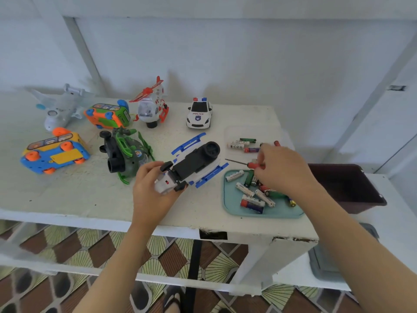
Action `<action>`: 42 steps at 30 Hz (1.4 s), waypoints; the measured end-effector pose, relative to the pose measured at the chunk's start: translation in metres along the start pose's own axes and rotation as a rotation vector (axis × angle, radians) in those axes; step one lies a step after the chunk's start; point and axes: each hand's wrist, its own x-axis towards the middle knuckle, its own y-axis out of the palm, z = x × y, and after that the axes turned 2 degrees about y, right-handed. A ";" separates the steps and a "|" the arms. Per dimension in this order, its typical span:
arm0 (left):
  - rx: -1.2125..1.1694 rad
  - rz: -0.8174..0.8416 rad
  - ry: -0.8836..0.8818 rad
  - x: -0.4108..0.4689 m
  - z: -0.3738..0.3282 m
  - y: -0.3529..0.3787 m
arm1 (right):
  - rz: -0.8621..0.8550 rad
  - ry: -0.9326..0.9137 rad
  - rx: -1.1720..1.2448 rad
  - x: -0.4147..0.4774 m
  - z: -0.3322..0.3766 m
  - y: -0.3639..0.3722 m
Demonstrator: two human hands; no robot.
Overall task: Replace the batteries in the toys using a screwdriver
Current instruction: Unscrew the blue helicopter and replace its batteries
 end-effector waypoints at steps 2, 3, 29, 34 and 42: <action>-0.015 -0.012 -0.008 0.000 0.002 0.000 | -0.193 -0.036 0.217 0.000 0.005 -0.003; -0.009 -0.013 -0.016 -0.002 0.003 0.000 | -0.280 -0.041 0.353 0.000 0.008 -0.005; -0.104 -0.037 0.058 -0.008 0.001 0.002 | -0.619 -0.659 0.872 -0.009 0.084 0.011; -0.150 -0.037 0.067 -0.010 0.003 0.002 | -0.627 -0.695 0.817 -0.008 0.085 0.013; -0.105 -0.006 0.029 -0.009 0.008 0.002 | -0.646 -0.712 0.779 -0.007 0.085 0.014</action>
